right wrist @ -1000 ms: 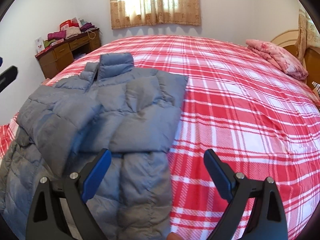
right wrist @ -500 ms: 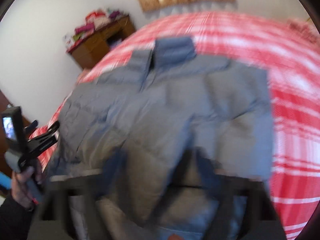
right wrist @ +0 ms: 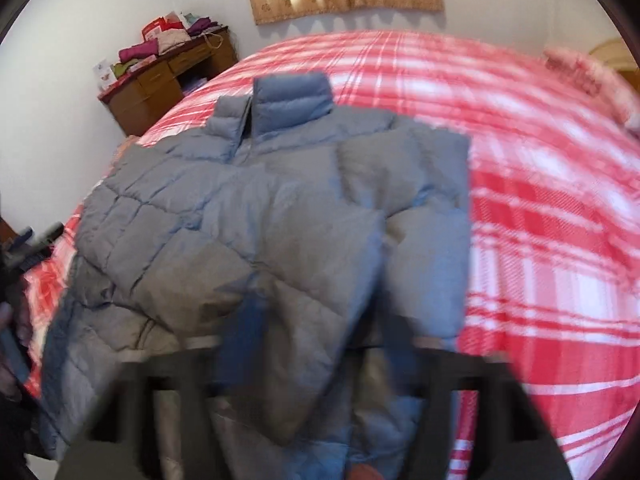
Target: Fold large clothes
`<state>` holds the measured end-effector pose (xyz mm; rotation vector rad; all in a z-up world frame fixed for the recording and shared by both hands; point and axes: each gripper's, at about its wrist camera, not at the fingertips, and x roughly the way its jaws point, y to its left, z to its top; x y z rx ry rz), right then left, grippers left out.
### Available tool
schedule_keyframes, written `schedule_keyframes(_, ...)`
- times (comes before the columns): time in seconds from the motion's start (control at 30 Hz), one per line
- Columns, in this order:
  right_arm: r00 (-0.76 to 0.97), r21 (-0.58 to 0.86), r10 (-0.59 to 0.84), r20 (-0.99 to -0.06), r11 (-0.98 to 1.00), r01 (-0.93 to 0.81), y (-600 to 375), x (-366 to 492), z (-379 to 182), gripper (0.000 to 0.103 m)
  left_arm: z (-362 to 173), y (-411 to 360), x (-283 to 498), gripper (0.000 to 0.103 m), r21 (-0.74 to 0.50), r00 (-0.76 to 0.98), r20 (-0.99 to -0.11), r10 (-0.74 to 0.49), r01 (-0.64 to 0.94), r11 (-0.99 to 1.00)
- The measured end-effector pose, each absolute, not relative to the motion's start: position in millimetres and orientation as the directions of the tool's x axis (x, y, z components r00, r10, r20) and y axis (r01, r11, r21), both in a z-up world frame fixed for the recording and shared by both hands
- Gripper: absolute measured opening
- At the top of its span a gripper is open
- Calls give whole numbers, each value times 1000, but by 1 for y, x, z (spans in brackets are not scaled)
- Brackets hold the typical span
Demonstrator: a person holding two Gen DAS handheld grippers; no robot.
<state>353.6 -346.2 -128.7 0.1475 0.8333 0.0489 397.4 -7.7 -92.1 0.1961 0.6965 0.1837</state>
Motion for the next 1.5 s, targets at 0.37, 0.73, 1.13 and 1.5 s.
schedule_keyframes(0.37,707,171,89,-701,984,46,-309,405,-127,50,-116,-97,456,98,303,793,-579,189,-5,953)
schedule_keyframes(0.73,695,114,66,-716,993,23,-297,416,-179,46,-177,-56,491,102,171,671,-729,136,-14,985)
schedule_keyframes(1.13,664,64,31,-747,998,25,-288,422,-187,47,-185,-58,496,102,154,645,-754,127,-14,988)
schedule_keyframes(1.5,709,66,5,-705,996,58,-296,412,-114,50,-106,-51,469,102,197,761,-631,152,-33,980)
